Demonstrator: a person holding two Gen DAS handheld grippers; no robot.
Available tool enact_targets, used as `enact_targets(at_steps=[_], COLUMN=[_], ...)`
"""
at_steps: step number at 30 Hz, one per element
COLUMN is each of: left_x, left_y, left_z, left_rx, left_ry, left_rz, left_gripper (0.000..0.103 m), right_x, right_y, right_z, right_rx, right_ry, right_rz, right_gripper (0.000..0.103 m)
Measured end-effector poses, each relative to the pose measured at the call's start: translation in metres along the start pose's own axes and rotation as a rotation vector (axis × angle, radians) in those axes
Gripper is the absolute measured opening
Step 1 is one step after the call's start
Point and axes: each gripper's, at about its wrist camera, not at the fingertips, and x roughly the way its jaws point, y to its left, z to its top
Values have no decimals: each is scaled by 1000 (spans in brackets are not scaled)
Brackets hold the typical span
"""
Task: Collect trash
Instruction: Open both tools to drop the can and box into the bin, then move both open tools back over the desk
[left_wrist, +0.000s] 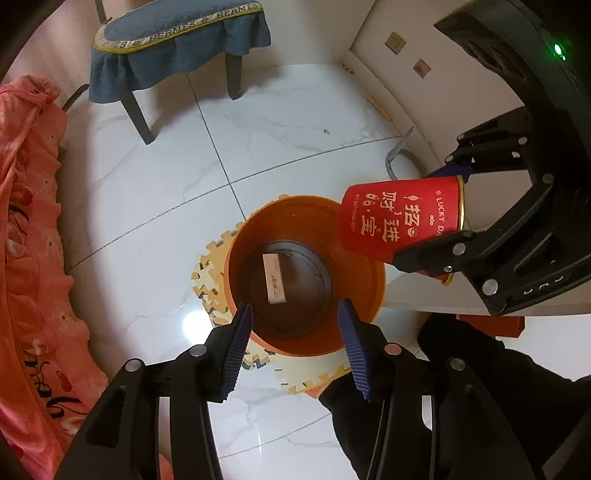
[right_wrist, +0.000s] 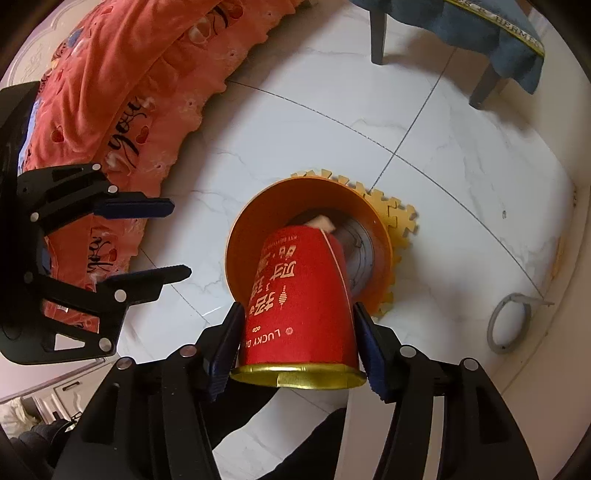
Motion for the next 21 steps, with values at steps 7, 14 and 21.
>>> enact_targets(at_steps=[7,14,21], left_x=[-7,-31,-96], left_y=[6,-1,-22], left_z=[2,0,-1], left_rx=[-12,4,33], left_ry=[2,-11,-97], left_rz=[19,36,78], left_gripper=[50,50,75], right_x=[-2,-38,-120], right_y=[2,11,34], right_z=[0,-6,-33], right_rx=[7,-3,-61], right_ry=[-1,-38,-157], right_rz=[-9,32,95], right_gripper=[68,71,77])
